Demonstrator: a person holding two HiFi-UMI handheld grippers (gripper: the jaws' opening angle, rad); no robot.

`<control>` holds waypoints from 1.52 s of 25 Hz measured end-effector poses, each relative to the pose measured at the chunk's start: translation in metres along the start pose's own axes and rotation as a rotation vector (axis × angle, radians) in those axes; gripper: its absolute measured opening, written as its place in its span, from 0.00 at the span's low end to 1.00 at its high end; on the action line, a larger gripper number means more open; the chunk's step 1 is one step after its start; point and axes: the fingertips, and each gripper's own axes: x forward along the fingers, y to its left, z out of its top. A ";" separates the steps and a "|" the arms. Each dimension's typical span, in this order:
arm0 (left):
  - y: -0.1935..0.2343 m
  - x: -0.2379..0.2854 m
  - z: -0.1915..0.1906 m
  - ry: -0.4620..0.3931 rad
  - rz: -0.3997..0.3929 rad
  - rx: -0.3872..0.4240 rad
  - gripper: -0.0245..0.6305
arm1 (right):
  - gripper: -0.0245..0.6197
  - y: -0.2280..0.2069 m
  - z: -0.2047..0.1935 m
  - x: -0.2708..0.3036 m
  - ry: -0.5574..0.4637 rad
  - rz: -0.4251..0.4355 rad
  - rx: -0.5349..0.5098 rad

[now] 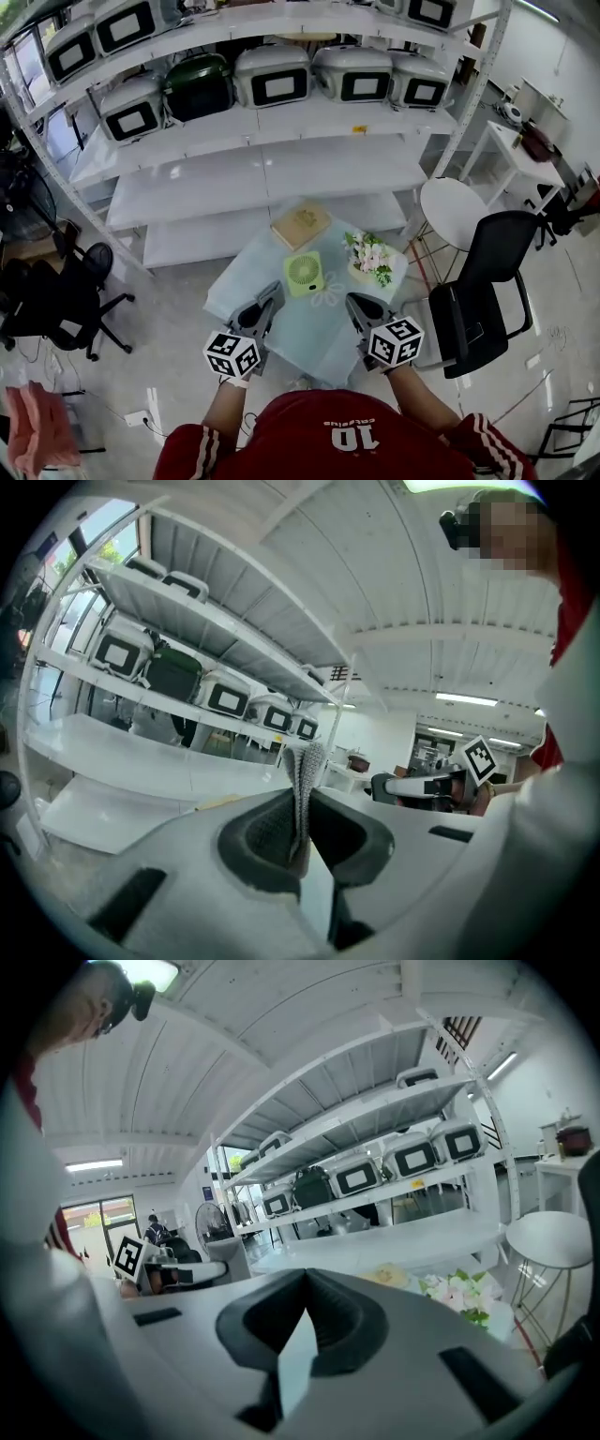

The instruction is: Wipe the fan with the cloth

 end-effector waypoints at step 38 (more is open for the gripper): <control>-0.211 -0.103 0.127 -0.270 -0.001 0.188 0.08 | 0.04 0.029 0.108 -0.219 -0.256 0.023 -0.122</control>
